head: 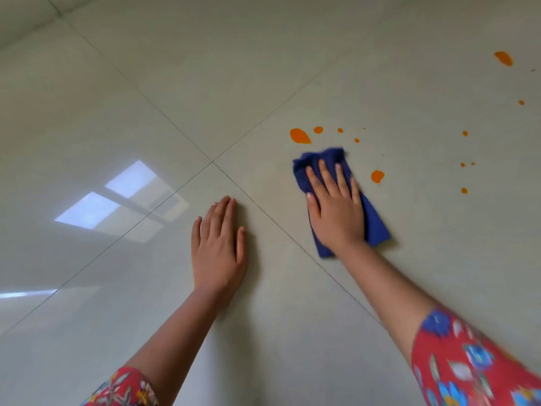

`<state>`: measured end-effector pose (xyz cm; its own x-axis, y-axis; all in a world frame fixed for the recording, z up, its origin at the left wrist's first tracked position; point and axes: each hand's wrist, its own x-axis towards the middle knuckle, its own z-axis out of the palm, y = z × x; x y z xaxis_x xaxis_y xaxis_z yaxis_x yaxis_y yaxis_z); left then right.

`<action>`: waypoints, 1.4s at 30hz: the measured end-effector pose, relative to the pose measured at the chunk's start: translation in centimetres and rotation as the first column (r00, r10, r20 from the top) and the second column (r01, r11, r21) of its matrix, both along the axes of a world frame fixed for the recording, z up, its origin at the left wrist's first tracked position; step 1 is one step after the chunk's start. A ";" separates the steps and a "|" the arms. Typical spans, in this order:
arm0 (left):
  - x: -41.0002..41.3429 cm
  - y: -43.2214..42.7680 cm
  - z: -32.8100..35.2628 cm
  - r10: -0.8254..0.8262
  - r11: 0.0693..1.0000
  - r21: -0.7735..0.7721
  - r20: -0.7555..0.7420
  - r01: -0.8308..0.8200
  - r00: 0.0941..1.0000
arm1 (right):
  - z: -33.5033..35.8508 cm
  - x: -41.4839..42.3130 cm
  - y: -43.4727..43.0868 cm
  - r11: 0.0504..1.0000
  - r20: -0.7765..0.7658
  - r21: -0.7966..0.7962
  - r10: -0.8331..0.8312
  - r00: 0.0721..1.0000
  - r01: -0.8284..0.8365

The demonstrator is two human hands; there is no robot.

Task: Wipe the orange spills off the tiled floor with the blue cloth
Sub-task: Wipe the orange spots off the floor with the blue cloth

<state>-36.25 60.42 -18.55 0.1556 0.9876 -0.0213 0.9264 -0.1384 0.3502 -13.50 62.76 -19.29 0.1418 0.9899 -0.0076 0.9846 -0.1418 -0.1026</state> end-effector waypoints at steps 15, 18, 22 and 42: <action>5.3 9.9 -1.3 -0.088 0.996 0.010 -0.031 0.088 0.996 | -0.6 1.3 5.8 0.987 0.011 0.052 -0.154 0.988 0.154; 5.5 10.1 -1.1 -0.094 0.996 0.009 -0.026 0.094 0.995 | -0.8 -2.4 4.6 0.991 -0.029 0.023 0.135 0.990 -0.134; 5.4 10.2 -0.9 -0.102 0.995 -0.007 -0.029 0.102 0.994 | 0.4 1.1 13.2 0.973 0.000 -0.066 0.223 0.975 -0.223; 5.6 9.9 -0.7 -0.223 0.975 0.014 -0.009 0.224 0.975 | 0.1 9.7 1.2 0.930 0.050 -0.008 -0.368 0.929 0.369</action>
<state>-30.63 70.33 -19.25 0.3723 0.9281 -0.0090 0.8738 -0.3473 0.3403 -3.76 63.92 -19.14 0.4968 0.8678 -0.0087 0.8665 -0.4965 -0.0517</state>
